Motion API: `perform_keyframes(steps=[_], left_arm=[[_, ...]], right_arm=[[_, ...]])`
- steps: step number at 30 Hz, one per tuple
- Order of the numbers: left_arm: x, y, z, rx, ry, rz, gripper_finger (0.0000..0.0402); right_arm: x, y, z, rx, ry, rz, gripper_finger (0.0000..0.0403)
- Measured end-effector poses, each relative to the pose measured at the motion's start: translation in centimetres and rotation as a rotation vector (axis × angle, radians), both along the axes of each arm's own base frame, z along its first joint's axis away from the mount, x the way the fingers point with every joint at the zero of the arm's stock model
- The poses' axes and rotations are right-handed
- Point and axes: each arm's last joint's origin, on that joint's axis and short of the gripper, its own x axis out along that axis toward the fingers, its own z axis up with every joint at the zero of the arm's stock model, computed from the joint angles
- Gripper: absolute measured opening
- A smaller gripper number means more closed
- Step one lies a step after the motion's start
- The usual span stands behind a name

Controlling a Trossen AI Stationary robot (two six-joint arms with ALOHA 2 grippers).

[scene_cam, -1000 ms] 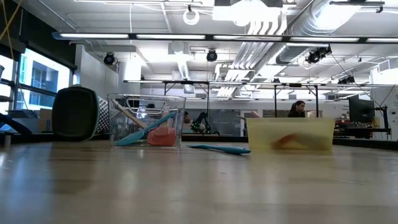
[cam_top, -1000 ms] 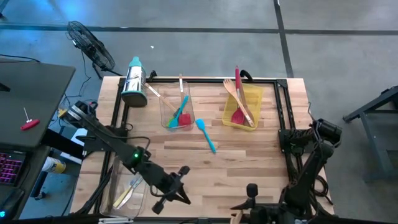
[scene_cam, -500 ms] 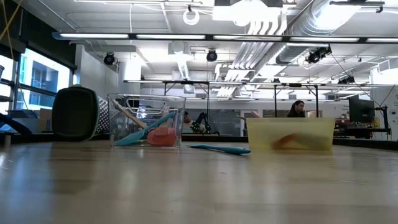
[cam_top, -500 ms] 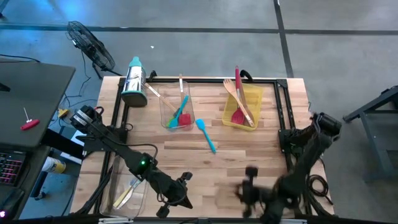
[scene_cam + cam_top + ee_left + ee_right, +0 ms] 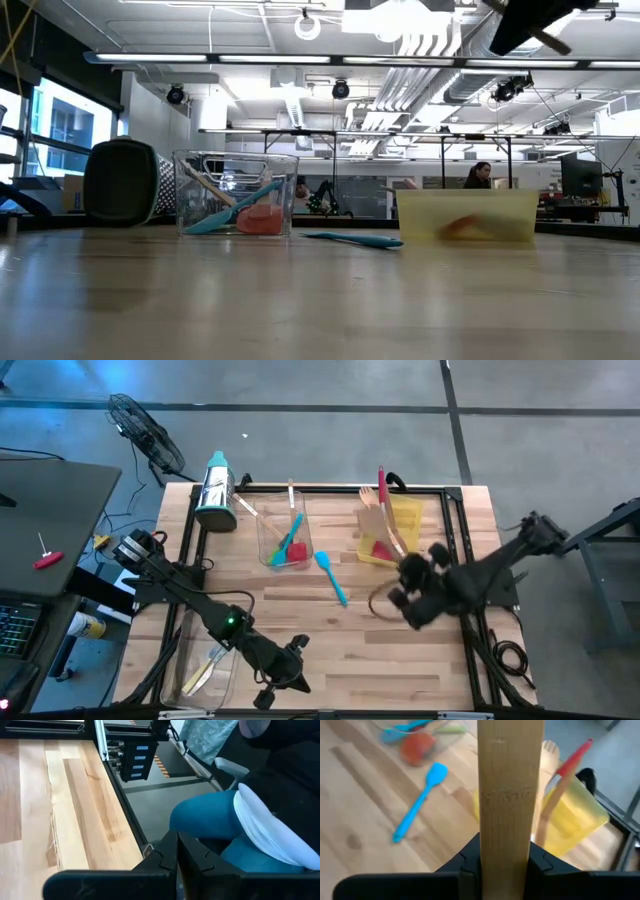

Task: Pick & Place Kitchen Items
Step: Put the light brown wooden serving spoon into the yellow bin

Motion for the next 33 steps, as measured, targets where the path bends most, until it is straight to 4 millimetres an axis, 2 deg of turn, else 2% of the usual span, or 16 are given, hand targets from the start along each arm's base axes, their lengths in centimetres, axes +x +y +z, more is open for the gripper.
perform_keyframes(steps=[4,7,12,18,22,33], left_arm=[[0.0,0.0,0.0,0.0,0.0,0.0,0.0001],[0.0,0.0,0.0,0.002,0.003,0.0,0.0001],[0.0,0.0,0.0,0.003,0.003,0.0,0.0001],[0.0,0.0,0.0,0.003,0.004,0.0,0.0001],[0.0,0.0,0.0,0.003,0.004,0.0,0.0001],[0.0,0.0,0.0,0.003,0.004,0.0,0.0001]], right_arm=[[0.7,-3.6,1.0,-0.017,0.034,-0.045,0.0066],[1.5,-6.5,0.9,-0.008,0.097,-0.089,0.0066],[2.3,-11.0,-1.4,0.086,0.191,-0.153,0.0066],[2.8,-14.9,-5.2,0.239,0.185,-0.136,0.0066],[2.3,-16.3,-6.5,0.308,0.196,-0.149,0.0066],[2.3,-18.2,-6.6,0.356,0.176,-0.136,0.0066]])
